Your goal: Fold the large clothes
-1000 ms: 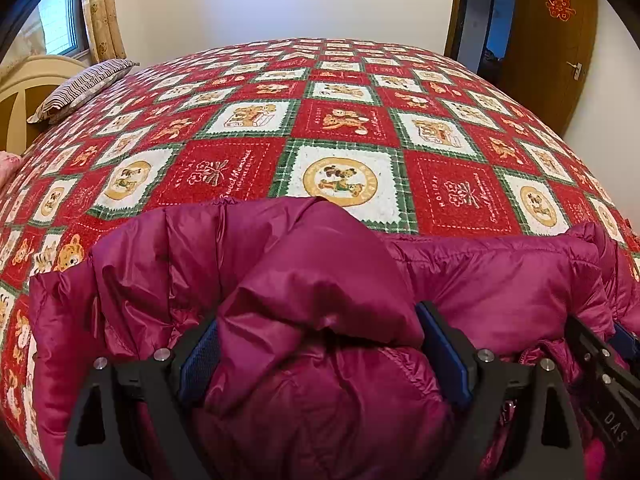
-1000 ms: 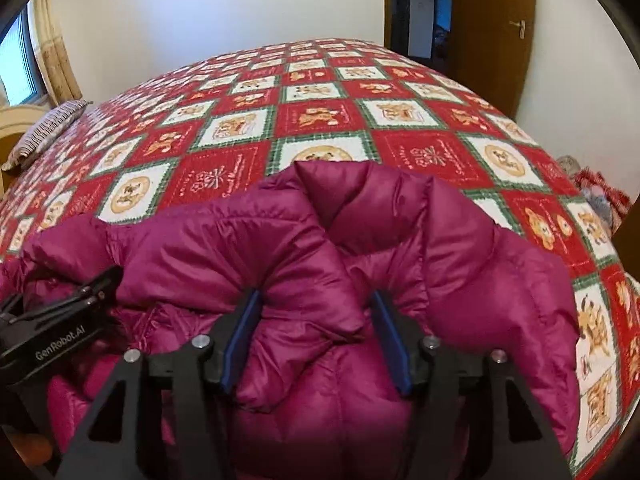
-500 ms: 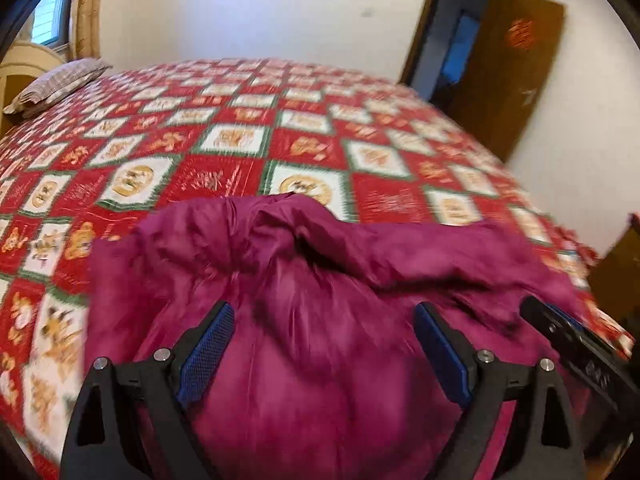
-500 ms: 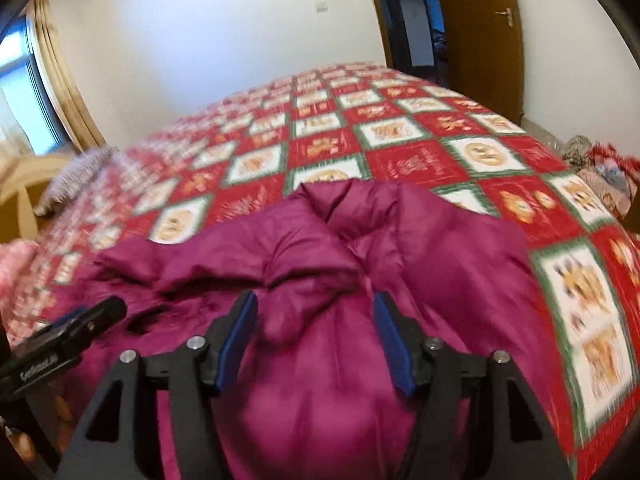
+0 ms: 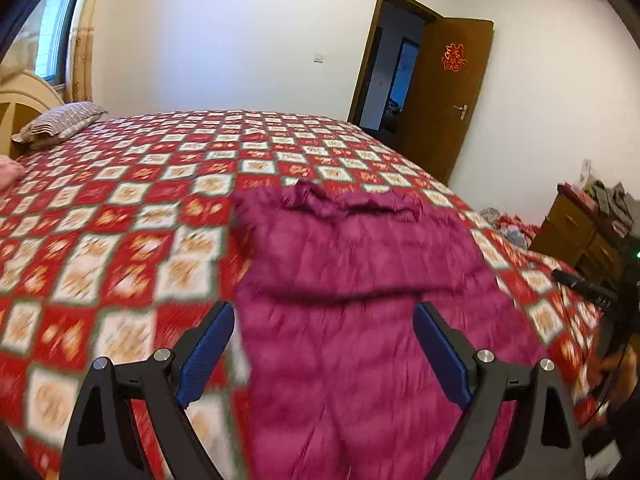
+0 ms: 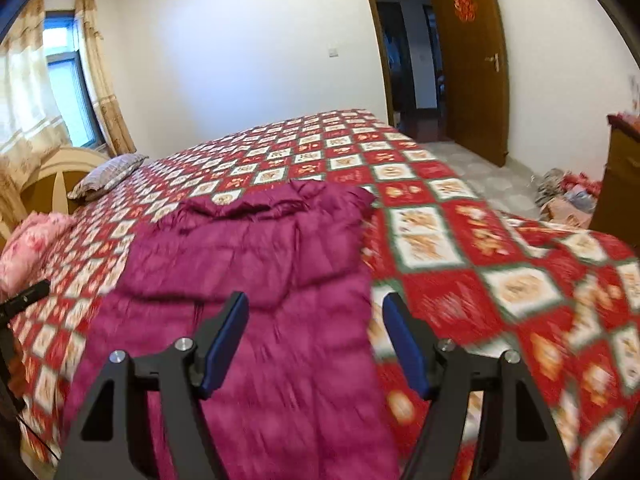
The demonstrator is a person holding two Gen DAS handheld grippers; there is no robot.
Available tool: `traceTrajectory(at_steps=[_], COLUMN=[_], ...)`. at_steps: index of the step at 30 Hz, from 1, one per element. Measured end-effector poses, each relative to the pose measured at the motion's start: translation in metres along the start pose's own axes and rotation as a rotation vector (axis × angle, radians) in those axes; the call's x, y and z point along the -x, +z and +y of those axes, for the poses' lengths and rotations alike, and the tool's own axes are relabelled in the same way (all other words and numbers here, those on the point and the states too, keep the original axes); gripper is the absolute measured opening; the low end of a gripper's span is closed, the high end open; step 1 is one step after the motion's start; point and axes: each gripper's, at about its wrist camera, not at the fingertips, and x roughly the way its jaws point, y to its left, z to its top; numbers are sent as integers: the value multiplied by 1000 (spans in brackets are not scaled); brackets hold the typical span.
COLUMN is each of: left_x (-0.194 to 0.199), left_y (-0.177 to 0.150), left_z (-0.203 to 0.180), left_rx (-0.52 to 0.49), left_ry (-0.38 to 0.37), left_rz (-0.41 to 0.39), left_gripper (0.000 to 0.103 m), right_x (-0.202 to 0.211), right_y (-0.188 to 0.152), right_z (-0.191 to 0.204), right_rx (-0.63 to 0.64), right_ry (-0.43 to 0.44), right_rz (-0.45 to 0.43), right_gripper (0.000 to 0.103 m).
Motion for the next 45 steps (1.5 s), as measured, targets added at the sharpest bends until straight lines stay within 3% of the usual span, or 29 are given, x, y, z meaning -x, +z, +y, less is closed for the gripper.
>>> traceTrajectory(at_steps=[5,9,14,19,23,27,36,38,40,42,43,45], left_x=[43,45,46,37,30,24,24,23,25,30,31,31], left_y=[-50,-91,-127,-147,-159,-168,-175,-175,-176,-176,-177,-179], left_z=[6,9,6,-1,0,0,-6,-4,-3,-4,-4,-2], left_rx=[-18,23,47,25,23,43,27,34,54,66,67,83], left_ry=[25,58,67,100,115,115,113,111,89,37,31,9], left_rz=[20,81,128,184,226,264,260,261,255,251,252,265], left_gripper=[91,91,91,91,91,91,91,91,91,77,65,61], right_x=[45,55,61,55,48,45,18,16,17,18,17,16], right_y=[-30,-58,-89,-115,-130,-133,-148,-151,-151,-153,-155,-160], right_z=[-18,-30,-33,-34,-37,-27,-19,-17,-14,-9,-8,-10], right_rx=[10,8,-19,6,8,52,64,96,125,167,176,170], right_ry=[-39,-92,-95,-147,-147,-134,-63,-93,-93,-63,-49,-28], right_rz=[25,70,128,193,252,257,345,346,354,378,396,417], right_gripper=[80,80,80,80,80,80,80,80,75,52,48,46])
